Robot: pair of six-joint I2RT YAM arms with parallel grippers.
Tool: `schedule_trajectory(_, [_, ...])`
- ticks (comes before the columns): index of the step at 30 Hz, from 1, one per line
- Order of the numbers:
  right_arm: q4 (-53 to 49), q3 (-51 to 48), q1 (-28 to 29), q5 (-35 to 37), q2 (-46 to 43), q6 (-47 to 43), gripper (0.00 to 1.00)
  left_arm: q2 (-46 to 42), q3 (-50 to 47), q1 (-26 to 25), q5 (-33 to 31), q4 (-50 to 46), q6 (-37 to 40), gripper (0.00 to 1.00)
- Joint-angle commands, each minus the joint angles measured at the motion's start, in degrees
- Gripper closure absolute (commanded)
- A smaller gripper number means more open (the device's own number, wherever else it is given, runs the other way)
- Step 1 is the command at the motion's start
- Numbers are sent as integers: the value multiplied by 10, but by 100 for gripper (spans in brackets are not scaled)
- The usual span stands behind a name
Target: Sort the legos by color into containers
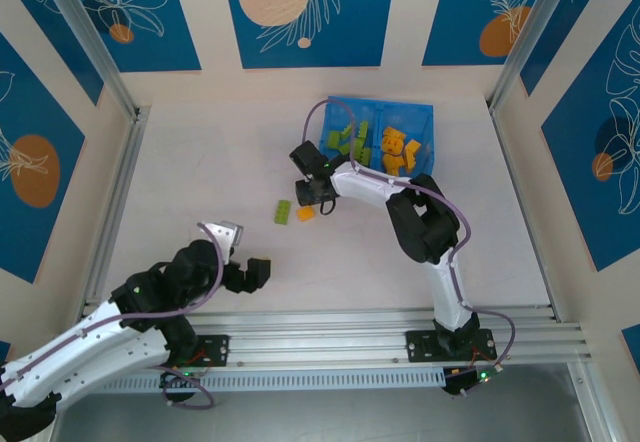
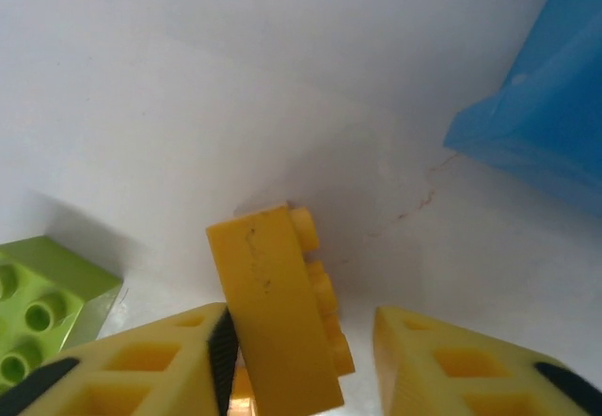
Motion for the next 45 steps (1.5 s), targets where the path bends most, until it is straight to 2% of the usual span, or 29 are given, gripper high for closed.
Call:
schedule_trajectory(1, [4, 17, -3, 1, 7, 0, 64, 2, -11, -3, 9, 14, -12, 0])
schedule_trajectory(4, [1, 17, -3, 0, 5, -3, 67, 5, -13, -3, 13, 21, -8, 0])
schedule_trajectory(8, [1, 13, -4, -9, -2, -8, 77, 8, -14, -3, 13, 26, -4, 0])
schedule_trajectory(13, [7, -8, -2, -6, -39, -7, 77, 11, -15, -3, 13, 28, -4, 0])
schedule_trajectory(19, [19, -56, 1, 9, -125, -6, 77, 8, -17, -3, 31, 52, 3, 0])
schedule_trajectory(28, [27, -151, -17, 64, -307, -6, 77, -8, -33, -3, 118, 200, 43, 0])
schedule_trajectory(32, [24, -180, -65, 79, -388, -3, 78, -2, -36, -3, 145, 260, 58, 0])
schedule_trajectory(37, [28, -191, -184, 70, -415, 9, 77, 14, -37, -3, 186, 326, 70, 0])
schedule_trajectory(41, [20, -147, -268, 41, -348, 16, 77, 31, -32, -3, 191, 340, 71, 0])
schedule_trajectory(45, [-3, -58, -304, 40, -236, 19, 78, 44, -29, -3, 188, 328, 68, 0])
